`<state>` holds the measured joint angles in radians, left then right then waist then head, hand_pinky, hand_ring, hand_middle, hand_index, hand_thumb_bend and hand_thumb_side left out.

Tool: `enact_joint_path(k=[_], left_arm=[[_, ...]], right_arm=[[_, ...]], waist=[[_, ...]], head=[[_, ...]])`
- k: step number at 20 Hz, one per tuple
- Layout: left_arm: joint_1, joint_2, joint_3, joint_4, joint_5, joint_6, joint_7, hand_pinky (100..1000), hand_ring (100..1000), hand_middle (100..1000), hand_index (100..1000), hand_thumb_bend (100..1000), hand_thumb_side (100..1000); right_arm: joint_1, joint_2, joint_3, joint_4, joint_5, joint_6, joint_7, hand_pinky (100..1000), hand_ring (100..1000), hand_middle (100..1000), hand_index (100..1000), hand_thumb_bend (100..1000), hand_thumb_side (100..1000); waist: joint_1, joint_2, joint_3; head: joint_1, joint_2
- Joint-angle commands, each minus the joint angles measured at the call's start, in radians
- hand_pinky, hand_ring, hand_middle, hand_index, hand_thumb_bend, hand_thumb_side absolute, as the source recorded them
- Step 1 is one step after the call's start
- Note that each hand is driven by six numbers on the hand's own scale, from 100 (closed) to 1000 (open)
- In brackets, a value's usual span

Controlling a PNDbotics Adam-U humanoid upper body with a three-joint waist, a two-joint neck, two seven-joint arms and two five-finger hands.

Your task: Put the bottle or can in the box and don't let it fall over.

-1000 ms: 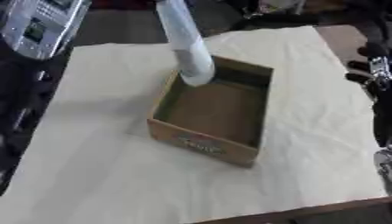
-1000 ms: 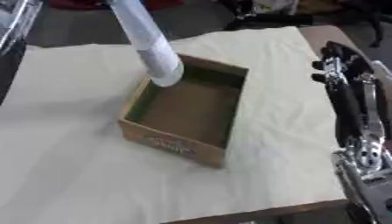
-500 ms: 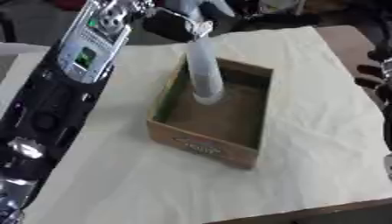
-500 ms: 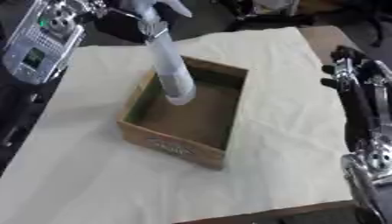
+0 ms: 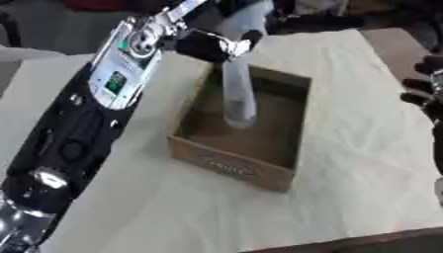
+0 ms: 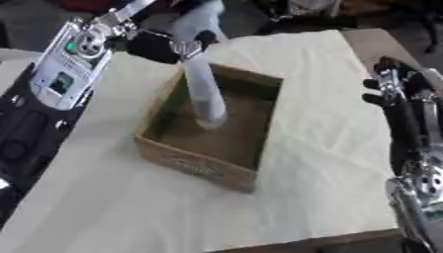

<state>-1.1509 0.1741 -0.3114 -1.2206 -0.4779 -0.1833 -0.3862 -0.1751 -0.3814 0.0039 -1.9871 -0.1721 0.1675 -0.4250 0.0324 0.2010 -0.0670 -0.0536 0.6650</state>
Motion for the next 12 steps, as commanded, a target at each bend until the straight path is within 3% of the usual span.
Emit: enact_joint_path(k=[1,3,6,12], left_arm=[[-0.014,0.022,0.008,-0.004,-0.046,-0.011,-0.036,1000,791,815,867,662,838],[-0.007,0.024,0.015,0.0,-0.076,-0.008,-0.049,1000,791,814,868,688,842],[0.008,0.02,0.028,0.003,-0.115,-0.009,-0.049,995,775,804,856,544,755],[0.029,0.04,0.054,-0.032,-0.064,0.017,-0.044,986,759,812,855,385,779]], right_arm=[[-0.005,-0.011,-0.004,-0.013,-0.002,0.002,-0.003,721,745,773,801,100,684],[-0.004,-0.012,-0.005,-0.013,-0.002,0.0,-0.004,721,745,773,801,100,682],[0.001,-0.013,-0.007,-0.013,-0.002,-0.001,-0.006,721,745,773,801,100,683],[0.014,-0.018,-0.011,-0.013,-0.002,-0.003,-0.014,721,745,773,800,100,681]], waist=[[-0.004,-0.018,0.002],[-0.004,-0.02,0.003],[-0.004,-0.023,0.007],[-0.005,-0.034,0.02]], head=[[0.002,-0.002],[0.001,-0.001],[-0.002,-0.002],[-0.014,0.003]])
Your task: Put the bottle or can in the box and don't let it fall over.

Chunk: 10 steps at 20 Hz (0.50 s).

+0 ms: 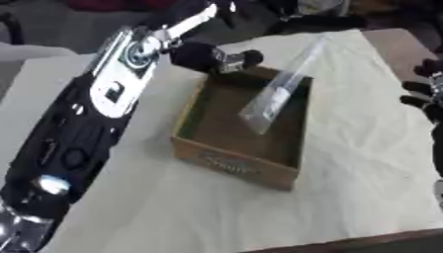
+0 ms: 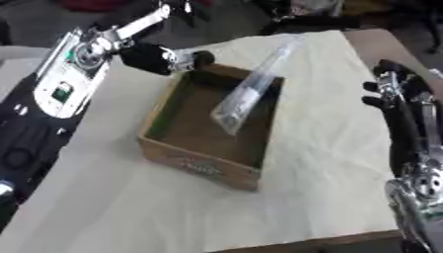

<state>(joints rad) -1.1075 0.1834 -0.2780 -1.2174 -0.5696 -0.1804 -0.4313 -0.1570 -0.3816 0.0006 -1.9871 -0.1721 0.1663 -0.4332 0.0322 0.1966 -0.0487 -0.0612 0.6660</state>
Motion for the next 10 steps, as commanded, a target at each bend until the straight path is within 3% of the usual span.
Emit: enact_joint_path(k=[1,6,10], left_arm=[[-0.011,0.038,0.027,-0.051,0.043,0.024,0.004,980,753,809,853,358,777],[0.014,0.108,0.082,-0.138,0.118,0.092,0.057,925,701,773,808,100,725],[0.06,0.19,0.134,-0.217,0.174,0.149,0.113,899,671,776,810,100,734]], right_arm=[[-0.002,-0.019,-0.008,-0.013,-0.002,-0.003,-0.006,721,745,773,800,100,681],[0.013,-0.024,-0.015,-0.013,0.002,-0.009,-0.01,720,746,773,799,100,674],[0.027,-0.038,-0.027,-0.013,0.01,-0.023,-0.015,721,747,774,800,100,663]], waist=[[-0.005,-0.031,0.004],[-0.009,-0.044,0.025],[-0.014,-0.056,0.055]], head=[[-0.009,0.003],[-0.028,0.018],[-0.052,0.037]])
